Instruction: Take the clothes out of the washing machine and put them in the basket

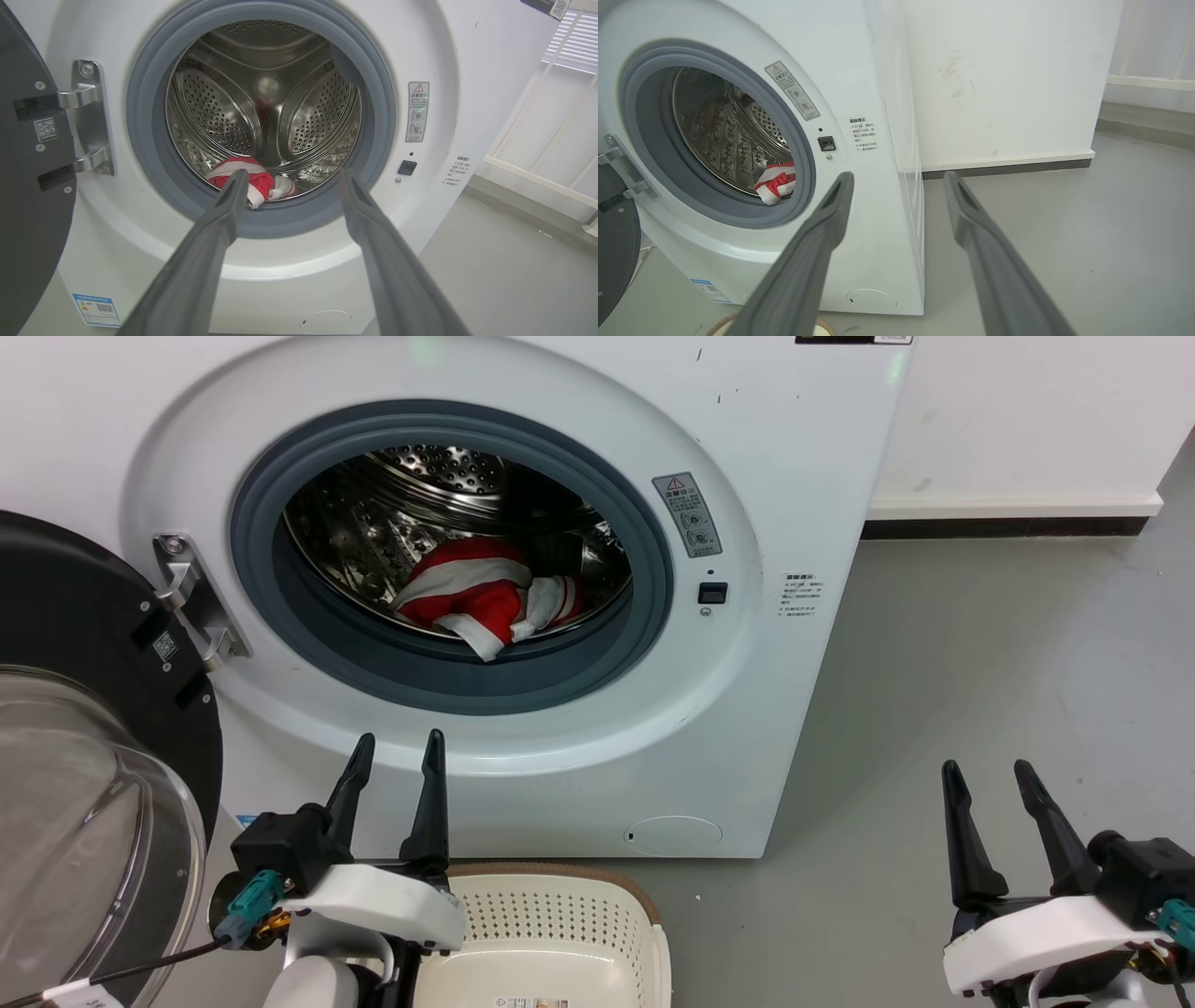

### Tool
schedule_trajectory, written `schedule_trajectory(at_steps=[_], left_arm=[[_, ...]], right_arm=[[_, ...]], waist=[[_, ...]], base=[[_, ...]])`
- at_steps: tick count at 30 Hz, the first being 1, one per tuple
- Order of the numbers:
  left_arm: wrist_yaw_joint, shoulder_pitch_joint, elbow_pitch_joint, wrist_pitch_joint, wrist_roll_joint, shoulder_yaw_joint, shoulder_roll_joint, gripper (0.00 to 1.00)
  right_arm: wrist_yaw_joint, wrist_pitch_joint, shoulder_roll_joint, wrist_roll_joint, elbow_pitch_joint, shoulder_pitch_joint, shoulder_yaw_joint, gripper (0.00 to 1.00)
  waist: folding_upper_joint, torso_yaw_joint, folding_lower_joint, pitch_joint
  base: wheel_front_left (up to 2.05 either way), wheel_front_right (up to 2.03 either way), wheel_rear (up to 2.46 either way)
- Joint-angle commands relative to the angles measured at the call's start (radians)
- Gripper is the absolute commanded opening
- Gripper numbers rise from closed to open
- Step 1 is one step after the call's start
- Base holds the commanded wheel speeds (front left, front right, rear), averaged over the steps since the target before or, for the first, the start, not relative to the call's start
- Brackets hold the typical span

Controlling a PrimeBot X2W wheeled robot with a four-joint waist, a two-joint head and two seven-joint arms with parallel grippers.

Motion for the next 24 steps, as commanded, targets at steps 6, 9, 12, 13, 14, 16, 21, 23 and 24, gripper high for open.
schedule_trajectory(at_steps=[6,9,12,13,14,16,21,23,24], left_arm=[[0.008,-0.018,0.004,-0.020,0.067,-0.004,0.004,1.00],[0.010,-0.018,0.006,-0.027,0.090,-0.006,0.003,1.00],[0.013,-0.018,0.008,-0.032,0.115,-0.007,0.003,1.00],[0.014,-0.018,0.009,-0.034,0.123,-0.007,0.003,1.00],[0.014,-0.018,0.009,-0.034,0.123,-0.007,0.003,1.00],[0.016,-0.019,0.012,-0.038,0.138,-0.007,0.003,1.00],[0.023,-0.020,0.024,-0.048,0.177,-0.008,0.002,1.00],[0.025,-0.021,0.026,-0.052,0.192,-0.009,0.002,1.00],[0.026,-0.022,0.028,-0.053,0.198,-0.009,0.002,1.00]], right_arm=[[0.000,-0.010,0.000,-0.067,-0.012,0.009,0.001,1.00],[0.000,-0.012,0.000,-0.090,-0.012,0.012,0.001,1.00],[0.000,-0.014,0.000,-0.115,-0.012,0.015,0.002,1.00],[0.000,-0.016,0.000,-0.121,-0.012,0.016,0.002,1.00],[0.000,-0.016,0.000,-0.121,-0.012,0.016,0.002,1.00],[0.000,-0.019,0.000,-0.134,-0.013,0.017,0.003,1.00],[0.000,-0.025,0.000,-0.170,-0.013,0.021,0.002,1.00],[0.000,-0.027,0.000,-0.183,-0.013,0.022,0.003,1.00],[0.000,-0.029,0.000,-0.189,-0.013,0.023,0.003,1.00]], waist=[[-0.0001,0.003,0.0000,0.000],[-0.0001,0.004,0.0000,0.000],[-0.0001,0.005,0.0000,0.002],[-0.0001,0.005,0.0000,0.002],[-0.0001,0.005,0.0000,0.002],[-0.0001,0.005,0.0000,0.003],[-0.0001,0.005,0.0000,0.002],[-0.0001,0.004,0.0000,0.001],[-0.0001,0.004,0.0000,0.001]], base=[[0.00,0.00,0.00],[0.00,0.00,0.00],[0.00,0.00,0.00],[0.00,0.00,0.00],[0.00,0.00,0.00],[0.00,0.00,0.00],[0.00,0.00,0.00],[0.00,0.00,0.00],[0.00,0.00,0.00]])
